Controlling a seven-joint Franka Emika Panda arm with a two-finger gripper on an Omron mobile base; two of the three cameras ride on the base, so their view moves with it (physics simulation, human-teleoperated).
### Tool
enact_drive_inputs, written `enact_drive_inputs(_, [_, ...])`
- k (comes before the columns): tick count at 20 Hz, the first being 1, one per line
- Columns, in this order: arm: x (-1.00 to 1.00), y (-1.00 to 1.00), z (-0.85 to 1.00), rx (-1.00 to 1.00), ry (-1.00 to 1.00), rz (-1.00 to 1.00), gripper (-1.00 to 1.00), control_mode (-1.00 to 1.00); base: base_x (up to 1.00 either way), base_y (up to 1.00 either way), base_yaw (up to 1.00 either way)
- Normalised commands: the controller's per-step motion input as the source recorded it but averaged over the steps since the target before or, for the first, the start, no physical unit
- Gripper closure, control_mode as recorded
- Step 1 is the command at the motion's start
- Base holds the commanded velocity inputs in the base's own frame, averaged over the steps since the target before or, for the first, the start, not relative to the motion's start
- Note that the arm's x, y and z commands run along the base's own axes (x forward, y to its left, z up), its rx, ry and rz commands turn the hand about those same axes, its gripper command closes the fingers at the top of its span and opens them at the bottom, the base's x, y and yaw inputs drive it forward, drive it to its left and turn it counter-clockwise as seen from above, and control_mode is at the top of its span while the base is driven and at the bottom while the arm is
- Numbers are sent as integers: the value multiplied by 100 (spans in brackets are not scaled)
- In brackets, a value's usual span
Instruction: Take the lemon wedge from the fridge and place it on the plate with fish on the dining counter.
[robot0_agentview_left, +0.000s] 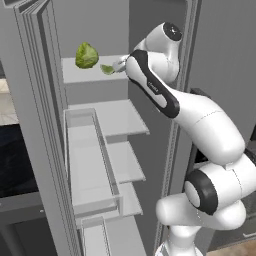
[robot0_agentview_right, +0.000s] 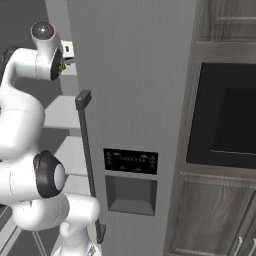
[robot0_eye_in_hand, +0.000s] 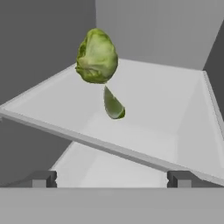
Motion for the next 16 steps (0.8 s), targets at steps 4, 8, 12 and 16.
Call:
enact_drive_inputs(4, [13, 30, -8, 0, 3, 1, -100, -100, 0, 0, 0])
enact_drive_inputs(8, [15, 24, -13, 0, 1, 1, -100, -100, 0, 0, 0])
enact_drive_inputs(12, [16, 4, -12, -2, 0, 0, -100, -100, 0, 0, 0])
enact_drive_inputs(16, [20, 0, -19, -4, 0, 0, -100, -100, 0, 0, 0])
